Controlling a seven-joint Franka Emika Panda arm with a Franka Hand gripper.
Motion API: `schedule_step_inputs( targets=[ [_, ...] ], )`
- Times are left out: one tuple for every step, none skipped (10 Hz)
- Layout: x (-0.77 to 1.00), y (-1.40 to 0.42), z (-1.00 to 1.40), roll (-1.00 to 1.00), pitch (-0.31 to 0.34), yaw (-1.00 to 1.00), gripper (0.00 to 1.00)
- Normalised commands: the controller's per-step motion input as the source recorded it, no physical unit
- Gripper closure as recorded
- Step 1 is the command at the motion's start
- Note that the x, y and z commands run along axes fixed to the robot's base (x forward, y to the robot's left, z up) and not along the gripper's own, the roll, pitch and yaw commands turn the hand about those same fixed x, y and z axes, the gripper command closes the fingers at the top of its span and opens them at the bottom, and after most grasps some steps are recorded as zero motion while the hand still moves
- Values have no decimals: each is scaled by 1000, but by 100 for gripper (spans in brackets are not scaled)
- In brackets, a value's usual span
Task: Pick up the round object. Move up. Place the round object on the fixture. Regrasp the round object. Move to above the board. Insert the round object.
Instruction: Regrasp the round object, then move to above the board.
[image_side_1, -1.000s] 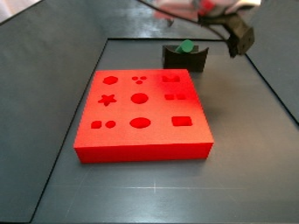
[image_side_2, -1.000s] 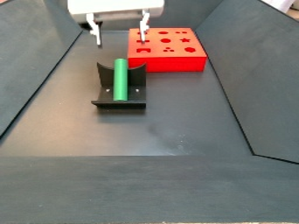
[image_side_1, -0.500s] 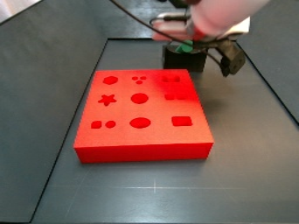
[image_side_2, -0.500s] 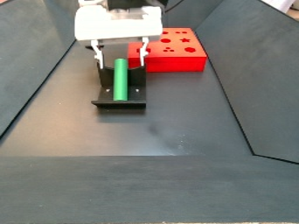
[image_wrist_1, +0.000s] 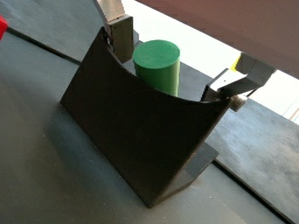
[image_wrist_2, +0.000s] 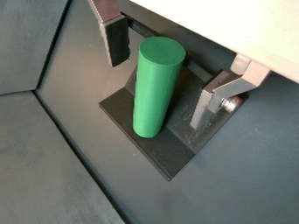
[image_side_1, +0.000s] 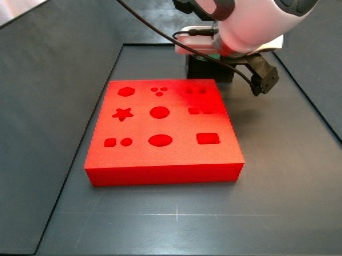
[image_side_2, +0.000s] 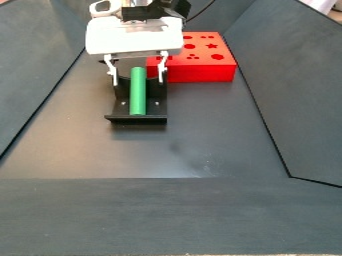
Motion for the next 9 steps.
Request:
schedule_step_inputs(
  targets=[
    [10,-4,-169,47,28,22,0],
    [10,-4,-168,47,28,24,0],
    [0,0,0,0,0,0,100],
    [-141,137,1000,-16,75,254,100],
    [-141,135,1000,-33,65,248,100],
    [-139,128,1000,-64,-6,198,100],
    [-136,124,1000,-63,-52,164,100],
    [-135,122,1000,-58,-75,137,100],
    [-132,117,1000,-42,-99,81,100]
  ],
)
